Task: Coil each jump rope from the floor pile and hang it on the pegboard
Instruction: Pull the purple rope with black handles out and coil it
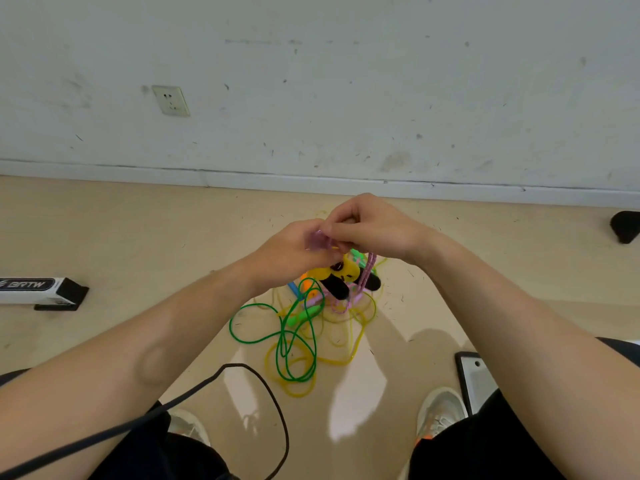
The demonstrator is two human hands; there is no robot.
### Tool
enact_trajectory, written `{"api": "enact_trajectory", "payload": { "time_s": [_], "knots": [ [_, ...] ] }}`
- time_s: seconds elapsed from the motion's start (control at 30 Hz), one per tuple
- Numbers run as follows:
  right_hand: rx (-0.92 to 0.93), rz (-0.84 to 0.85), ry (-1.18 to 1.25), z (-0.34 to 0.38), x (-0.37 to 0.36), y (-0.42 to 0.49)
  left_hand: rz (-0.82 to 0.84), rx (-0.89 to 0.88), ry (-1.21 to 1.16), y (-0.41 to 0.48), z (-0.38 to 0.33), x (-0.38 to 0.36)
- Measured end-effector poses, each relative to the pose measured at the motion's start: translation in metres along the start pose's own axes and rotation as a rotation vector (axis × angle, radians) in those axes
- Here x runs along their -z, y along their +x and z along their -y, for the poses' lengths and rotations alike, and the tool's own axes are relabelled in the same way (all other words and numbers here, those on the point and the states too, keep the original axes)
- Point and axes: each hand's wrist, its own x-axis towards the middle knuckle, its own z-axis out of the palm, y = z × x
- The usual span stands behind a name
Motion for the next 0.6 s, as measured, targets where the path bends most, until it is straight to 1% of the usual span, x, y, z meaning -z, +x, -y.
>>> {"api": "enact_trajectory", "payload": {
  "time_s": [0.2,0.3,0.37,0.47,0.6],
  "knots": [
    [0.026,-0.130,-0.171,-0.006,0.009,0.002,0.109,0.070,0.039,-0.002,0.008,-0.003],
    [0.038,-0.113,-0.294,-0.010,0.018,0.000,0.171,0.095,0.039,-0.003,0.013,-0.005],
    [0.038,-0.100,-0.333,-0.012,0.023,0.000,0.205,0.130,0.014,-0.004,0.014,-0.006],
    [0.024,-0.119,-0.340,-0.017,0.026,0.001,0.197,0.184,-0.038,-0.004,0.012,-0.007],
    [0.018,-0.195,-0.244,-0.023,0.025,0.003,0.185,0.219,-0.086,-0.005,0.002,-0.010]
  ]
}}
